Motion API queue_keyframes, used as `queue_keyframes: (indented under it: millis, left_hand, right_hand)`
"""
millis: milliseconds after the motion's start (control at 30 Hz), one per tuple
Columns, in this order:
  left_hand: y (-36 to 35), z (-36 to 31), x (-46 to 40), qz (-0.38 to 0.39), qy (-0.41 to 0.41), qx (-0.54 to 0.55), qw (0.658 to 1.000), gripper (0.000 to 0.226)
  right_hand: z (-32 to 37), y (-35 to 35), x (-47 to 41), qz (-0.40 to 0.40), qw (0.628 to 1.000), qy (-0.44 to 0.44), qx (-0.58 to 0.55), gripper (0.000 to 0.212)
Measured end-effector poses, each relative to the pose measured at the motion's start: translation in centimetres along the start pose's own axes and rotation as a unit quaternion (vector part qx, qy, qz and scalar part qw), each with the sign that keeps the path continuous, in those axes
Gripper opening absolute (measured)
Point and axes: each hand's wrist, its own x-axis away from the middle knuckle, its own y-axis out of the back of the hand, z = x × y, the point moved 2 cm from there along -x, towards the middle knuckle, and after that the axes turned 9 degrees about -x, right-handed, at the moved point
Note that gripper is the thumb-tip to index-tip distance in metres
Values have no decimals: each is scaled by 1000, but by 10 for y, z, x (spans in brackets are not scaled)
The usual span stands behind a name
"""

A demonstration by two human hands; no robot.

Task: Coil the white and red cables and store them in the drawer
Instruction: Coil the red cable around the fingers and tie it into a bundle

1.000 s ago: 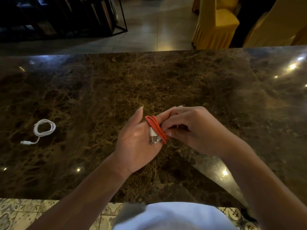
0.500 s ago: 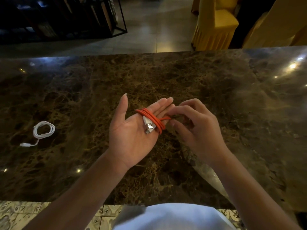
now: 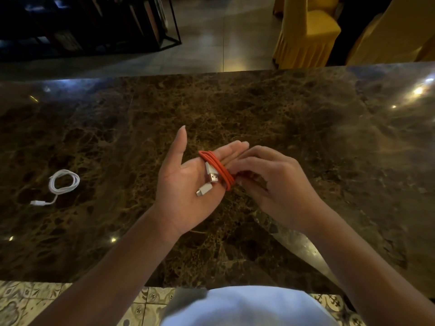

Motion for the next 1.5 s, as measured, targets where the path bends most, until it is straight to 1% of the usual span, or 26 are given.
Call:
queue_keyframes:
  millis: [67, 100, 133, 167, 200, 233, 300, 333, 367, 433, 533, 600, 667, 733, 833, 900, 933, 967, 1033, 1100, 1167, 1333, 1500]
  left_hand:
    - [2, -1, -3, -29, -11, -6, 999, 99]
    - [3, -1, -5, -47, -18, -1, 999, 99]
    - [4, -2, -7, -62, -29, 6, 998, 99]
    - [4, -3, -9, -75, -40, 9, 996, 100]
    - [4, -4, -11, -86, -49, 6, 995, 101]
    - [4, -4, -12, -94, -56, -3, 994, 102]
    - [5, -4, -13, -100, -60, -40, 992, 105]
    - [5, -2, -14, -99, -56, -70, 991, 106]
    - [4, 1, -14, -99, -51, -105, 988, 107]
    - [1, 8, -15, -107, -41, -170, 979, 107]
    - [2, 13, -17, -123, -32, -205, 970, 107]
    - [5, 15, -17, -133, -28, -212, 968, 107]
    - [7, 17, -16, -139, -18, -216, 966, 108]
    - [7, 22, -15, -142, -7, -215, 966, 108]
    - [11, 29, -14, -155, 12, -182, 971, 110]
    - [16, 32, -12, -164, 24, -146, 975, 115]
    - [19, 32, -11, -172, 29, -126, 977, 118]
    - [21, 31, -11, -181, 34, -97, 978, 118]
    - [25, 30, -11, -198, 51, -13, 979, 117]
    - [26, 28, -11, -206, 65, 53, 975, 115]
    - [25, 24, -10, -204, 65, 90, 973, 113]
    - [17, 9, -10, -205, 50, 147, 966, 107]
    - [17, 5, -14, -255, 53, 200, 945, 99]
  right_hand:
    - [0, -5, 1, -22, 993, -76, -93, 36]
    - [1, -9, 3, -48, 987, -101, -113, 36]
    - [4, -11, 5, -89, 984, -111, -107, 31]
    - [5, -13, 8, -131, 981, -114, -88, 20]
    - [7, -15, 11, -146, 977, -126, -93, 10]
    - [7, -17, 13, -128, 972, -149, -128, 10]
    - [8, -27, 15, -27, 951, -212, -223, 23]
    - [9, -33, 15, 12, 938, -240, -251, 28]
    - [10, -38, 14, 27, 928, -260, -266, 32]
    - [8, -45, 11, 5, 916, -289, -279, 40]
    - [5, -50, 7, -9, 913, -303, -274, 49]
    - [5, -53, 7, 1, 905, -316, -285, 47]
    - [3, -56, 9, 10, 889, -342, -305, 39]
    - [0, -58, 10, 24, 883, -365, -293, 33]
    - [-1, -58, 12, 56, 903, -361, -226, 38]
    - [0, -58, 15, 109, 926, -338, -126, 43]
    - [0, -58, 16, 142, 932, -326, -69, 45]
    - [0, -57, 17, 171, 933, -315, -21, 45]
    - [-1, -54, 16, 213, 931, -296, 30, 44]
    - [-2, -49, 13, 243, 926, -289, 32, 43]
    - [-2, -43, 10, 265, 921, -287, 6, 42]
    - [1, -30, 4, 265, 929, -241, -92, 41]
    - [-4, -28, 5, 293, 924, -221, -107, 38]
